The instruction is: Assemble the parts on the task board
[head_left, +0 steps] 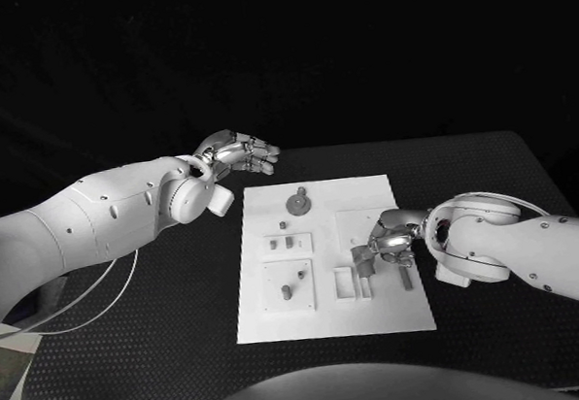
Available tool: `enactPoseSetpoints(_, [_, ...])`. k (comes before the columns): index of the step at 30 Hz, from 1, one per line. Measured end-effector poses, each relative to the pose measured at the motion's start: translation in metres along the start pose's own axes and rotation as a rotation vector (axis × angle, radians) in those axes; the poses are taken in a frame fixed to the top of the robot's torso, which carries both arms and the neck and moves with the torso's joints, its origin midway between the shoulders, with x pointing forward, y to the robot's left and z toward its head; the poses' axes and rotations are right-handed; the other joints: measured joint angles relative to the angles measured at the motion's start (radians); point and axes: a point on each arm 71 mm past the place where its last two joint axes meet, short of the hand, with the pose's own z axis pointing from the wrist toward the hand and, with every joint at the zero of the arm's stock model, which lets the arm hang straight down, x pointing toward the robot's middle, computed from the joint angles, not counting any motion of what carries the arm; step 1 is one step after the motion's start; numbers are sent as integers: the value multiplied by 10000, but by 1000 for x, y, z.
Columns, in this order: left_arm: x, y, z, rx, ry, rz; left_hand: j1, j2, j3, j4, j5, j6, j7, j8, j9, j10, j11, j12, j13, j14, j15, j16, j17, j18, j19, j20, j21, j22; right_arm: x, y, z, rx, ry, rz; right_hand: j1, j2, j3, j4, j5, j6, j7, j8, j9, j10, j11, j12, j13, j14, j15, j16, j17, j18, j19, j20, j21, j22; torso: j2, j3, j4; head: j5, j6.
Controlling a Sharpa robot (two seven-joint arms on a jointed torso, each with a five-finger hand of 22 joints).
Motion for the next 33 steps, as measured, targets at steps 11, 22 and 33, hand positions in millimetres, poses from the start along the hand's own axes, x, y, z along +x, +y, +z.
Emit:
enactPoseSetpoints(11, [1, 0, 0, 3, 50, -11, 0, 0, 0, 0, 0, 0, 0, 0, -8, 0, 0, 0, 1, 0, 0, 0, 14, 0, 0, 0, 0, -10, 6, 8, 8, -50, 308, 194, -91, 91, 33, 33, -3, -1, -1, -2, 4, 0, -1, -42, -45, 11, 21, 0, -24, 0, -19, 20, 0, 0, 0, -17, -4, -52, 0])
enactPoseSetpoints(22, [2, 0, 0, -3, 146, -34, -70, 70, -49, 49, 0, 0, 0, 0, -22, 0, 0, -41, -11, -27, 27, -71, 63, 0, 0, 0, 0, -37, 12, 9, 17, 113, 761, -3, -221, 221, 69, 69, -15, -2, -2, -17, 10, 37, 35, -87, -66, 17, 45, 0, -37, 1, -33, 35, 0, 0, 3, -12, 0, -127, 0])
enactPoseSetpoints(33, [2, 0, 0, -15, 189, -45, -70, 70, -48, 49, 0, 0, 0, 0, -31, 0, 0, -40, -10, -27, 26, -71, 73, 0, 0, 0, 0, -37, 20, 12, 21, 106, 1110, -147, -221, 220, 69, 69, -8, -3, -3, -27, 52, 37, 35, -126, -65, 19, 48, 0, -46, 0, -34, 36, 0, 0, 5, -7, -2, -159, 0])
